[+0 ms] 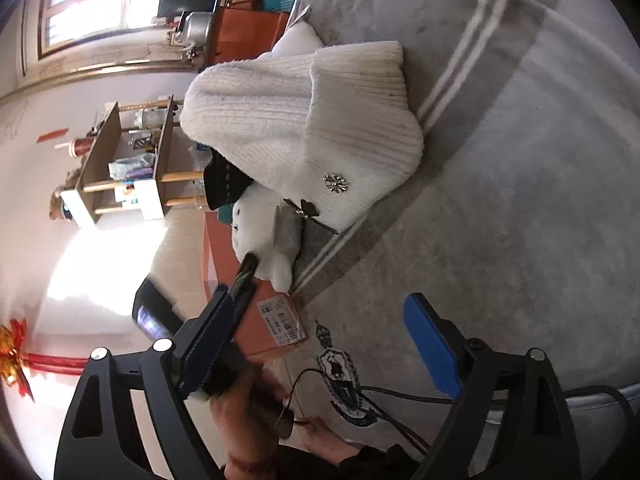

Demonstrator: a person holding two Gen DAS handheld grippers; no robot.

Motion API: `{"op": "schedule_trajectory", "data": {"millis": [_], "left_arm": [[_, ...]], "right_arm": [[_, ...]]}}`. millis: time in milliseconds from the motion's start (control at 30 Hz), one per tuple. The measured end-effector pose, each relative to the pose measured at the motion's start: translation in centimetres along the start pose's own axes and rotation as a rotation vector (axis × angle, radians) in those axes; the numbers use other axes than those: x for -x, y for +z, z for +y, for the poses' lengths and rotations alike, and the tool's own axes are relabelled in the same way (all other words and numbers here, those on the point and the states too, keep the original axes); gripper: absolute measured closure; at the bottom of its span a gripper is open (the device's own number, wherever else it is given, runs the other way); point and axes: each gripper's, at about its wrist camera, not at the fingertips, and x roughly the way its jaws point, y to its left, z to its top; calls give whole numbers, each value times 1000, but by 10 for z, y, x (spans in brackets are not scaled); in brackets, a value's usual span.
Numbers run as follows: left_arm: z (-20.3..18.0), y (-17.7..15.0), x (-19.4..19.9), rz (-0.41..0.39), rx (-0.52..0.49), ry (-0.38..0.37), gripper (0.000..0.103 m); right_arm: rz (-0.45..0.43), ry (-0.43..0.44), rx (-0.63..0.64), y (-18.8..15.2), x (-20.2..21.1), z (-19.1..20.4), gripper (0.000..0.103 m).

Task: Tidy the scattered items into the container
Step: 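Grasp the white plush bunny with the left gripper and drop it into the box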

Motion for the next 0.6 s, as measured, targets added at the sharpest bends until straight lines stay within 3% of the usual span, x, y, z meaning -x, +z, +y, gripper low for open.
{"op": "schedule_trajectory", "data": {"millis": [100,233,300,400,500,600], "left_arm": [[-44,-8,3,-103,-220,197,0],[-89,-34,4,-297,-487,439,0],[-96,-44,8,-318,-519,474,0],[-102,-61,14,-313,-551,433,0],[-108,-78,7,-327,-623,482,0],[-100,-68,-6,-351,-642,548,0]], "right_arm": [[6,40,-56,3,0,-9,13],[9,63,-109,4,0,-17,8],[18,70,-119,4,-2,-18,8],[28,80,-126,4,-3,-19,8],[30,86,-127,5,-3,-18,8],[34,85,-131,4,-5,-19,8]]}}
